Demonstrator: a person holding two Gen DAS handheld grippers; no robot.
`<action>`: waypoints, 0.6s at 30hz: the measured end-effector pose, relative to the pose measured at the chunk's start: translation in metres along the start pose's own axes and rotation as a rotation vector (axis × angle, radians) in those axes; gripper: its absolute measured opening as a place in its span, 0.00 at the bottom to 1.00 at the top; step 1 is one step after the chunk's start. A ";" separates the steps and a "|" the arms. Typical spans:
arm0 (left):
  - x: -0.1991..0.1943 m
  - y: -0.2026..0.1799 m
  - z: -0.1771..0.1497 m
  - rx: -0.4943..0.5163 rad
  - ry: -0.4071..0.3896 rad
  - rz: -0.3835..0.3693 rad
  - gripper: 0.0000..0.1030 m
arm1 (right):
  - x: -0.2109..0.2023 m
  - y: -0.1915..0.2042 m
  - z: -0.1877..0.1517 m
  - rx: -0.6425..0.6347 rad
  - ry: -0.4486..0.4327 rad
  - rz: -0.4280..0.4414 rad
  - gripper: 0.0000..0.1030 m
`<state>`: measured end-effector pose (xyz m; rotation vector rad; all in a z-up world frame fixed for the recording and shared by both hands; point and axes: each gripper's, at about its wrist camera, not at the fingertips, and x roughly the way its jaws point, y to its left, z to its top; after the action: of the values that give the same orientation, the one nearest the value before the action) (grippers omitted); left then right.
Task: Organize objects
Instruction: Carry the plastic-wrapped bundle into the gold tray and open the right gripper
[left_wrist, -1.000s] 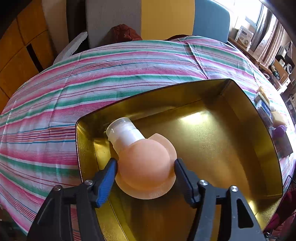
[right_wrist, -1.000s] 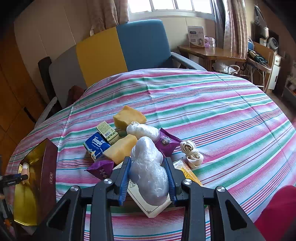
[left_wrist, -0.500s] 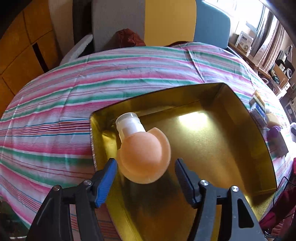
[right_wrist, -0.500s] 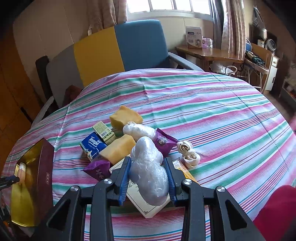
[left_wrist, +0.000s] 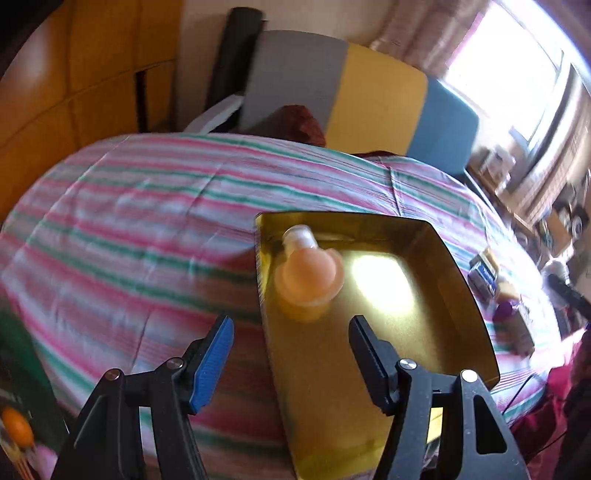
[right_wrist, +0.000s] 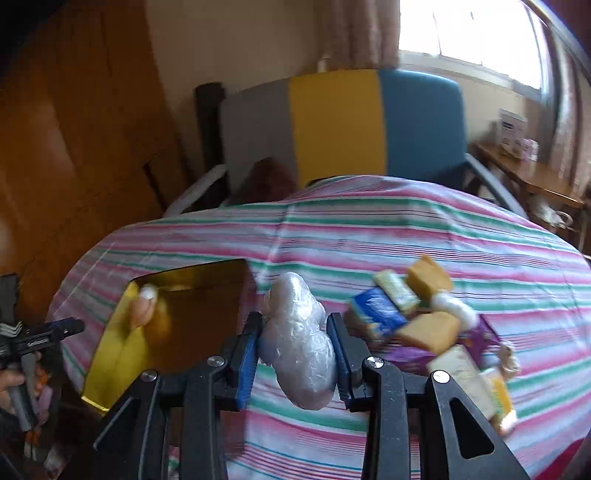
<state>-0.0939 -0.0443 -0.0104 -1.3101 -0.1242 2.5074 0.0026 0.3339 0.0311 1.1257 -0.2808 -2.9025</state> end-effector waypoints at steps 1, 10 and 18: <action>-0.004 0.006 -0.007 -0.027 0.000 0.004 0.63 | 0.010 0.021 0.000 -0.032 0.025 0.046 0.35; -0.037 0.022 -0.039 -0.076 -0.091 0.075 0.62 | 0.103 0.163 -0.026 -0.203 0.250 0.251 0.35; -0.036 0.037 -0.046 -0.147 -0.089 0.074 0.62 | 0.164 0.219 -0.037 -0.196 0.358 0.290 0.37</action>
<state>-0.0462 -0.0933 -0.0166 -1.2792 -0.2904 2.6647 -0.1049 0.0991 -0.0669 1.4035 -0.1327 -2.3673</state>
